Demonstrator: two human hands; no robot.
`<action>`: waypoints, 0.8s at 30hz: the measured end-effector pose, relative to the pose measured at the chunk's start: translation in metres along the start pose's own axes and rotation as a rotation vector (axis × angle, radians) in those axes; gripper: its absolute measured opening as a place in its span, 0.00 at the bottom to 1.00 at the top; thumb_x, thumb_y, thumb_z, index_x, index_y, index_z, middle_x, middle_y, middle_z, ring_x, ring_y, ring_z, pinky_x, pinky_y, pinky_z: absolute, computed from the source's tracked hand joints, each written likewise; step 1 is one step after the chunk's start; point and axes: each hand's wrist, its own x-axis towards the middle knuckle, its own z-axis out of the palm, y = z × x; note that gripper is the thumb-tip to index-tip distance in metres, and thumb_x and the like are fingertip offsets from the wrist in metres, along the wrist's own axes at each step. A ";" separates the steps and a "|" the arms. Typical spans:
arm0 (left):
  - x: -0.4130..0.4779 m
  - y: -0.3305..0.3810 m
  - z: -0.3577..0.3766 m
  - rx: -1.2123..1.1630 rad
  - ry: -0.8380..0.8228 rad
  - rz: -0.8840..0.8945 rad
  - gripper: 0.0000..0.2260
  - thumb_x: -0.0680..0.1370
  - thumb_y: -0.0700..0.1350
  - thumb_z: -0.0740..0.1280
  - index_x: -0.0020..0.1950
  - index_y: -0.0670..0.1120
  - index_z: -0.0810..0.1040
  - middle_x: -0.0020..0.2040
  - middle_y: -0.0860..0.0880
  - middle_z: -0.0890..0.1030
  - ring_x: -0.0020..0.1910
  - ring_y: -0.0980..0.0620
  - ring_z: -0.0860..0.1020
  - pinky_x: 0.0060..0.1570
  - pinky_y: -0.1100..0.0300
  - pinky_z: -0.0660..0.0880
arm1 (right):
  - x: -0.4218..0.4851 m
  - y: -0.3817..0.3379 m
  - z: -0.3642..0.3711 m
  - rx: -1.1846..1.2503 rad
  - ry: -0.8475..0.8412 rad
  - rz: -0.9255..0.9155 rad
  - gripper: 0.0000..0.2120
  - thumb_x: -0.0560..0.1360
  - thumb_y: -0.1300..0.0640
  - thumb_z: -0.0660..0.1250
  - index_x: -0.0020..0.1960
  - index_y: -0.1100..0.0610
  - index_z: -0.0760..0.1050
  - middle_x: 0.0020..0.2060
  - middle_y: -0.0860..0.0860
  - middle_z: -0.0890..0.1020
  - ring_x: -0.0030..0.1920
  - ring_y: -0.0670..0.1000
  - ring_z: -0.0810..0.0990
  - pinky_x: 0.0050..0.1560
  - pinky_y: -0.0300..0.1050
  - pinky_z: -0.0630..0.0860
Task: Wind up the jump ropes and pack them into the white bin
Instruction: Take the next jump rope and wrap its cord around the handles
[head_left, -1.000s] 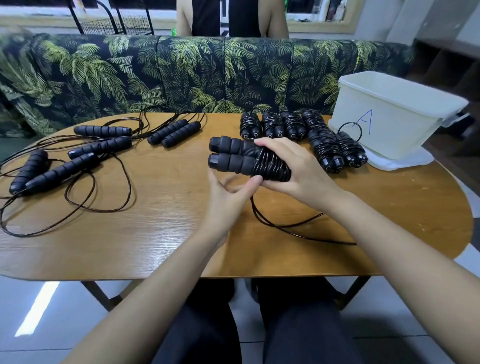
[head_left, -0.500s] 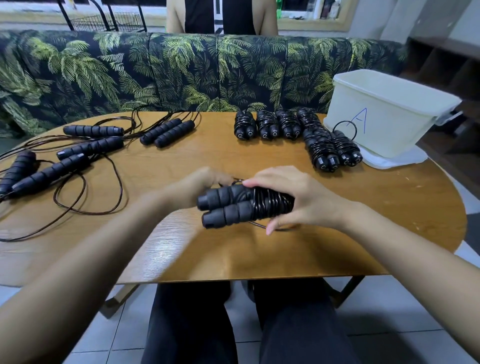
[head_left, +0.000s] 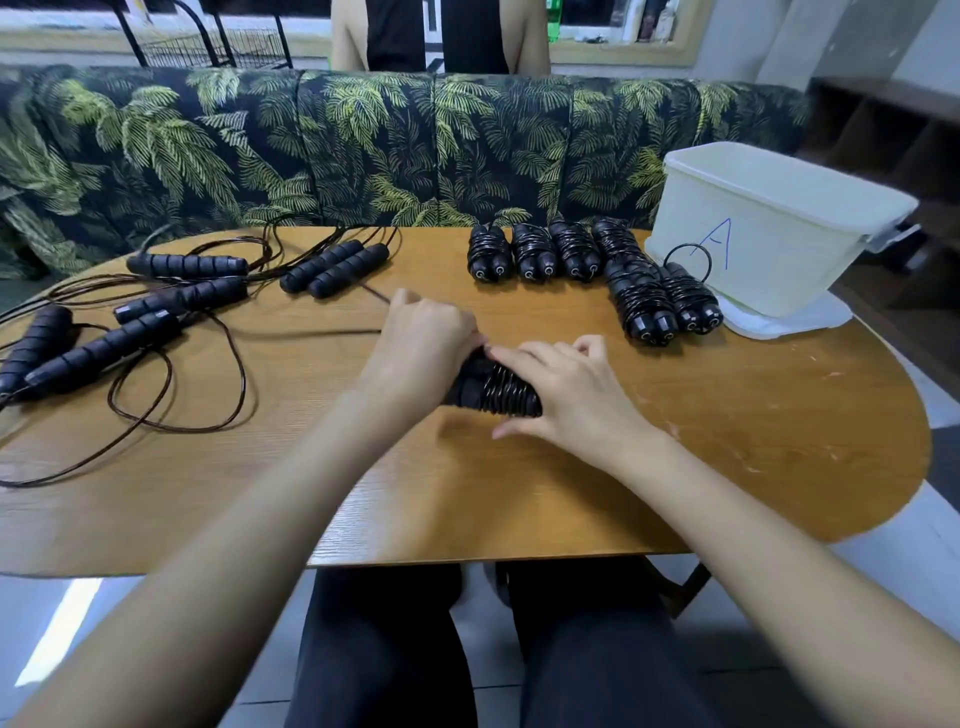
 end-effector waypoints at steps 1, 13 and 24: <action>-0.005 0.004 0.003 -0.116 0.079 -0.095 0.14 0.81 0.49 0.61 0.44 0.45 0.82 0.40 0.46 0.83 0.42 0.42 0.78 0.49 0.52 0.63 | 0.001 0.000 0.001 0.020 0.052 0.052 0.39 0.64 0.32 0.65 0.70 0.52 0.71 0.54 0.52 0.81 0.48 0.55 0.80 0.51 0.54 0.65; -0.043 0.040 0.001 -1.398 0.272 -0.648 0.02 0.76 0.39 0.70 0.45 0.42 0.83 0.30 0.50 0.80 0.26 0.58 0.73 0.33 0.69 0.72 | 0.005 0.004 -0.003 0.356 0.271 0.312 0.37 0.64 0.33 0.71 0.70 0.45 0.70 0.59 0.45 0.79 0.60 0.48 0.77 0.57 0.60 0.70; -0.058 0.044 -0.010 -1.861 0.019 -0.805 0.04 0.74 0.41 0.71 0.43 0.41 0.82 0.33 0.48 0.81 0.26 0.58 0.72 0.34 0.67 0.72 | 0.015 0.005 -0.012 -0.226 0.248 -0.005 0.35 0.66 0.39 0.75 0.69 0.49 0.71 0.55 0.51 0.79 0.44 0.55 0.77 0.50 0.54 0.63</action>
